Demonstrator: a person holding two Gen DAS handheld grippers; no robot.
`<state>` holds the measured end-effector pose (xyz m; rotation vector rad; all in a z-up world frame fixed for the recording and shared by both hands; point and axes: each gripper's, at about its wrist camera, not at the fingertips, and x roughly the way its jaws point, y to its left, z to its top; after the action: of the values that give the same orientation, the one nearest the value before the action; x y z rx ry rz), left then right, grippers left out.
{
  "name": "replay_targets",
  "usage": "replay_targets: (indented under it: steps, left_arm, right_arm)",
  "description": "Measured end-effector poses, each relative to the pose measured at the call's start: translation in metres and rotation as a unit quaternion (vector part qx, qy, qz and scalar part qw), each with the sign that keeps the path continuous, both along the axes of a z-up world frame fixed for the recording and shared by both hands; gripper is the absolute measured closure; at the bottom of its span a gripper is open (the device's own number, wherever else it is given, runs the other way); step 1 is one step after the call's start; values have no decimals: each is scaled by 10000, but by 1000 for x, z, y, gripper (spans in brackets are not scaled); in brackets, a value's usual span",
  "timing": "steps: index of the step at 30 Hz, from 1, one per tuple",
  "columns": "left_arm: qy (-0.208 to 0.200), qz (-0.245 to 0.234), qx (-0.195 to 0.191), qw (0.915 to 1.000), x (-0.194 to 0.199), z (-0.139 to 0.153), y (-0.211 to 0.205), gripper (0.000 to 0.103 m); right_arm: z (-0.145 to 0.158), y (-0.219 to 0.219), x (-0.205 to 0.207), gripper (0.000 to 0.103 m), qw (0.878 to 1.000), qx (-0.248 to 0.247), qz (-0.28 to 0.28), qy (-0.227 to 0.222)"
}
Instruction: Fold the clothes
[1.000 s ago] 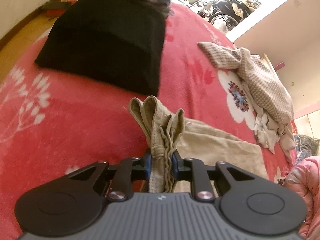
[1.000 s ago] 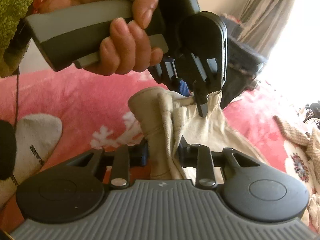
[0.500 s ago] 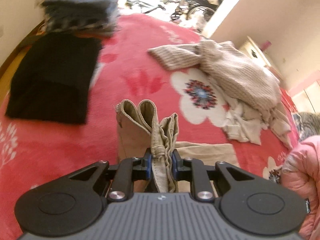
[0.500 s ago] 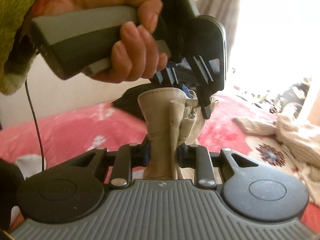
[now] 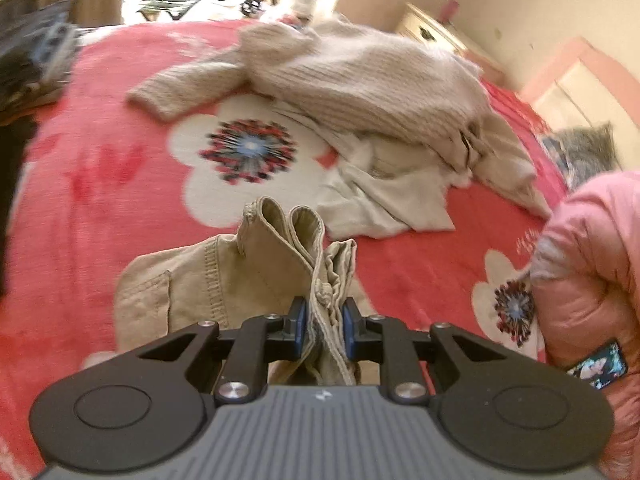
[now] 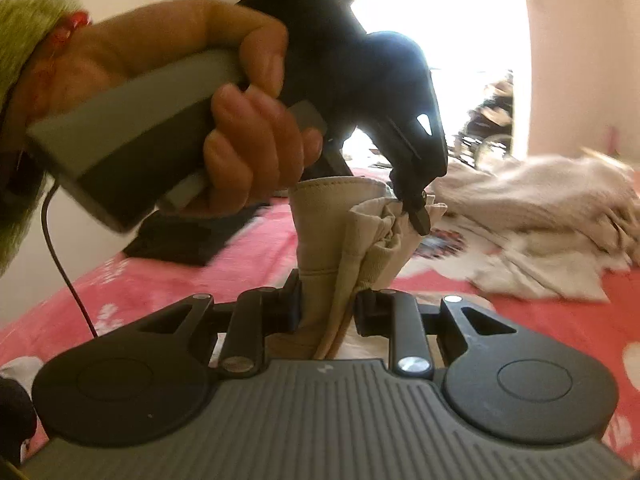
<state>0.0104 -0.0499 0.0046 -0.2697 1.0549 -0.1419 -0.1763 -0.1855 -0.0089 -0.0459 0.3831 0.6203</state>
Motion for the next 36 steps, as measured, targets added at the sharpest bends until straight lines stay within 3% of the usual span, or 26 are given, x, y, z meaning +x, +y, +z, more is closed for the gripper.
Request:
replay_targets:
  steps: [2,6,7,11,13,16,18,21,24,27,30,32,34,36]
  left_arm:
    - [119,-268,8,9996,7,-14,-20,81]
    - [220,-526,-696,9959,6,-25,-27,68]
    - [155,-556,-898,9943,3,-24,-25,64]
    - [-94,-532,-918,9943,-22,-15,-6,59]
    - [-53,-489,-684,9964,-35,-19,2,59]
    - [9,-425,-332,9985,-56,-24,15,59]
    - [50,-381,-97,9992,-69,-27,23,59]
    - [114,-334,263,9990,-89,-32,34,59]
    - [151,-725,811,9940,-110,-44,21,60]
    - [-17,-1160,1413,9832,-126,-52,2,60]
    - [-317,-1551,1990,9671,-137,-53,-16,61]
    - [-448,-1720,2209,9590,-142,-55,-23,63]
    - [-601,-1856,2360,9520,-145,-55,-27,63]
    - [-866,-1920,2328,9494,-148,-48,-27,63]
  right_arm:
    - [-7,-13,5,80,9996,97,-209,130]
    - [-31,-41,18,80,9954,419,-655,565]
    - [-42,-47,25,80,9916,596,-788,834]
    - [-77,-84,40,79,9609,1870,-1004,1780]
    - [-87,-99,45,75,9405,2484,-947,2116]
    - [-106,-119,59,69,8833,3583,-915,2880]
    - [-110,-133,64,60,8517,4019,-854,3252]
    - [-110,-138,77,46,8202,4357,-725,3637]
    - [-109,-143,91,35,7943,4538,-667,3983]
    - [-104,-139,101,30,7939,4280,-742,4255]
    - [-93,-124,114,28,8079,3857,-891,4366]
    - [-88,-114,120,33,8132,3605,-1008,4457]
    - [-80,-105,124,70,8267,3323,-1026,4423]
    - [-68,-102,123,75,8364,3275,-923,4296]
